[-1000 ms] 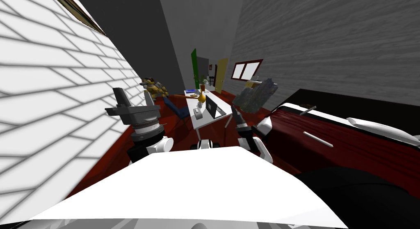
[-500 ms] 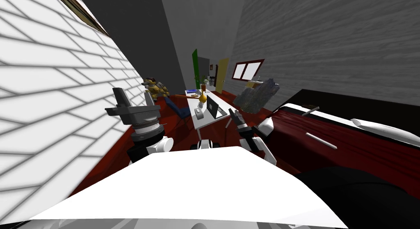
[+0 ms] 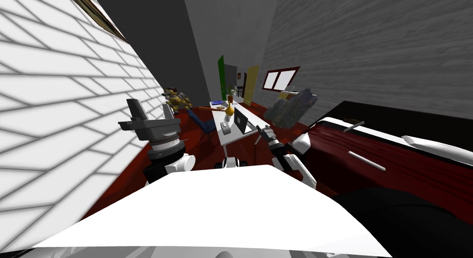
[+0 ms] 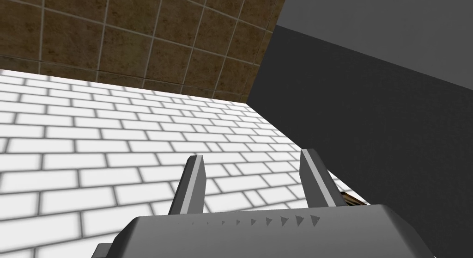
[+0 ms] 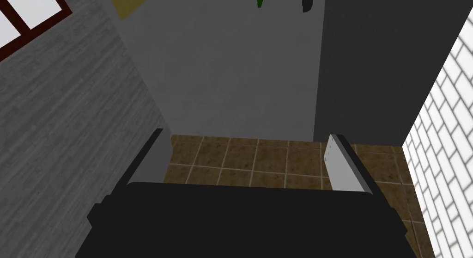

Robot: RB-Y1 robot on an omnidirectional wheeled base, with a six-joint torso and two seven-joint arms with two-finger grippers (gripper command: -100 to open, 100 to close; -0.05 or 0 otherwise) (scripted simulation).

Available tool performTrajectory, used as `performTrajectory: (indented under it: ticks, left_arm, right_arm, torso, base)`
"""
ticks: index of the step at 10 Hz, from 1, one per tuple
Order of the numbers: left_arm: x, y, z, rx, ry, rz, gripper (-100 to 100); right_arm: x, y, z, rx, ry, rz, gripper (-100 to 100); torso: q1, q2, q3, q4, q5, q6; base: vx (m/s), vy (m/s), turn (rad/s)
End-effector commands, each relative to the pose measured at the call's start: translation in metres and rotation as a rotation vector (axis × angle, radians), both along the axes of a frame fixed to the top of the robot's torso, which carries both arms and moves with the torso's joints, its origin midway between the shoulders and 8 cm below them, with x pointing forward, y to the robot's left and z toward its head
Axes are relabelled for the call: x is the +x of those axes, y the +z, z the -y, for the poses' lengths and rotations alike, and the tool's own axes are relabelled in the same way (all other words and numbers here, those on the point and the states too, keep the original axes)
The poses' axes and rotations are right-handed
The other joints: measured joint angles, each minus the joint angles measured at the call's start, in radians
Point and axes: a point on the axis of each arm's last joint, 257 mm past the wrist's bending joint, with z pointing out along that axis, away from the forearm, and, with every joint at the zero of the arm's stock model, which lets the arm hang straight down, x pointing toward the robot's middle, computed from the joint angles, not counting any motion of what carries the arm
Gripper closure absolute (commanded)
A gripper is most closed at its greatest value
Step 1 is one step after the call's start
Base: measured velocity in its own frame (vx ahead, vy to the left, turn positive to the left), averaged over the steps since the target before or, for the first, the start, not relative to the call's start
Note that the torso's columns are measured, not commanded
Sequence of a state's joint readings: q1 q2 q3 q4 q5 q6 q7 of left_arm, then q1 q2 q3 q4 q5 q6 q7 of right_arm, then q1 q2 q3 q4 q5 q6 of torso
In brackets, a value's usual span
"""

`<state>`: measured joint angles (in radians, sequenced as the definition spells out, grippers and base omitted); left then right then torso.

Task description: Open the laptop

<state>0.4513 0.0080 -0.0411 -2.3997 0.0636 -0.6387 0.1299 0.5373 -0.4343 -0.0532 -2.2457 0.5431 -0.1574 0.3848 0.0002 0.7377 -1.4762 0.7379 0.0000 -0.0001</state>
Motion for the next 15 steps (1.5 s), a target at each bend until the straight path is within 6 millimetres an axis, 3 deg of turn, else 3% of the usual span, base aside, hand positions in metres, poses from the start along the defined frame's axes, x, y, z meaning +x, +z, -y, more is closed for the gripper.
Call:
performTrajectory:
  ticks: [1,6,8,15]
  left_arm:
    - [0.000,0.000,0.000,0.000,0.000,0.000,0]
    - [0.000,0.000,0.000,0.000,0.000,0.000,0]
    - [0.000,0.000,0.000,0.000,0.000,0.000,0]
    - [0.000,0.000,0.000,0.000,0.000,0.000,0]
  right_arm:
    - [0.001,-0.006,0.002,-0.086,-0.018,-0.008,-100]
    - [0.002,-0.030,0.022,-0.386,-0.079,-0.056,-100]
    - [0.002,-0.031,0.021,-0.429,-0.084,-0.050,-100]
    - [0.002,-0.056,0.054,-0.839,-0.156,-0.087,-100]
  torso:
    - [0.000,0.000,0.000,0.000,0.000,0.000]
    - [0.000,0.000,0.000,0.000,0.000,0.000]
    - [0.000,0.000,0.000,0.000,0.000,0.000]
    - [0.000,0.000,0.000,0.000,0.000,0.000]
  base:
    - [0.001,0.012,-0.003]
    - [0.005,0.024,0.040]
    - [0.004,0.016,0.014]
    - [0.007,0.021,0.058]
